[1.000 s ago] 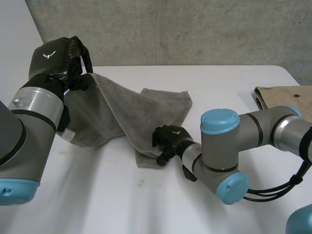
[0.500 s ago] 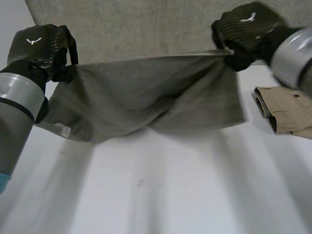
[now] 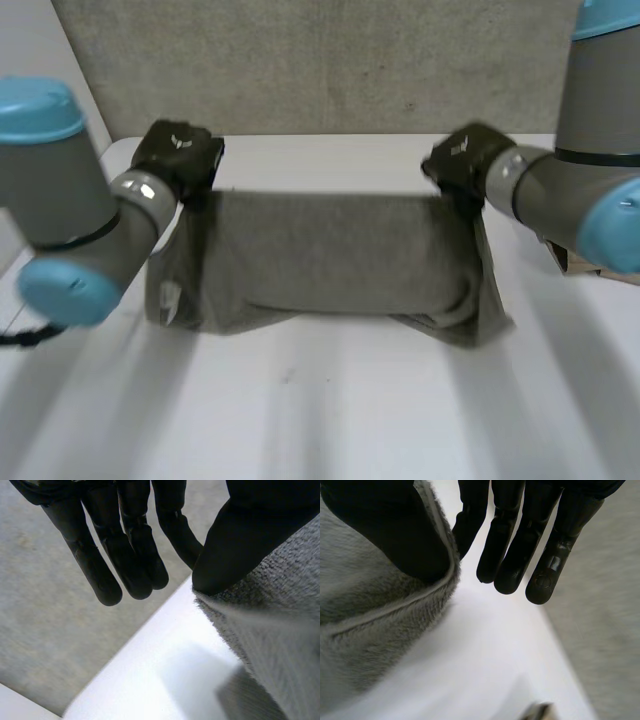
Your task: Fold the laundry.
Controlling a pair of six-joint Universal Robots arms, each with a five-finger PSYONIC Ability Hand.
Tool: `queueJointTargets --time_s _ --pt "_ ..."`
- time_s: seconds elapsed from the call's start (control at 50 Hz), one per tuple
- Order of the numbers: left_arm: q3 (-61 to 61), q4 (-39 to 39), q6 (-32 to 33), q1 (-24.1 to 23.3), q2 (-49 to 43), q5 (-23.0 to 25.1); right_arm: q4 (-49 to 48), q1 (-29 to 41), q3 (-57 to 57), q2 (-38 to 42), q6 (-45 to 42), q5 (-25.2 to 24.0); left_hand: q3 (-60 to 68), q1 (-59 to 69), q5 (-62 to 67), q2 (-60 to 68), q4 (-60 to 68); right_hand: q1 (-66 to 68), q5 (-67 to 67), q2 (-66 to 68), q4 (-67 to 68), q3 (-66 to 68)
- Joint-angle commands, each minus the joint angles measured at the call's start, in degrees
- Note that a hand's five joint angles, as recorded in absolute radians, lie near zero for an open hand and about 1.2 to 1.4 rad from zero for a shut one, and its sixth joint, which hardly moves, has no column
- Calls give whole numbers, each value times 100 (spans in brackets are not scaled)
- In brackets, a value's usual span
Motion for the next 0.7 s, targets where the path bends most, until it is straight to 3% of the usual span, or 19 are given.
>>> queueJointTargets --time_s 0.02,0.12,0.2,0.32,0.48,0.64,0.7 --pt "2734 302 -24 8 -1049 -538 -2383 -11 -1563 451 624 247 1155 1394 1428 1133 1110 2361 1271 1302 1194 1217" --pt "3475 1319 -120 -1 -1050 -661 -3854 -11 -1671 214 642 256 1155 1394 1428 1133 1110 2361 1271 1302 1194 1217" --pt "3423 1762 -270 -19 -778 -705 -3997 -2 -1583 -6 651 195 1155 1394 1428 1133 1110 2361 1271 1302 1194 1217" --pt "2660 1429 -332 -19 -294 -688 -3163 182 -1363 -94 660 1 1155 1394 1428 1133 1110 2361 1271 1302 1194 1217" --pt "401 1165 -341 -19 312 -635 -1600 191 -285 -225 590 -244 1155 1394 1428 1133 1110 2361 1271 1302 1194 1217" --pt "-1612 1165 -305 -1 409 -591 -1132 208 1560 -305 -217 -1009 1155 1394 1428 1133 1110 2361 1271 1302 1194 1217" --pt "-2131 1165 -314 -10 418 -591 -1131 235 2002 -261 -421 -1036 1155 1394 1428 1133 1110 2361 1271 1302 1194 1217"
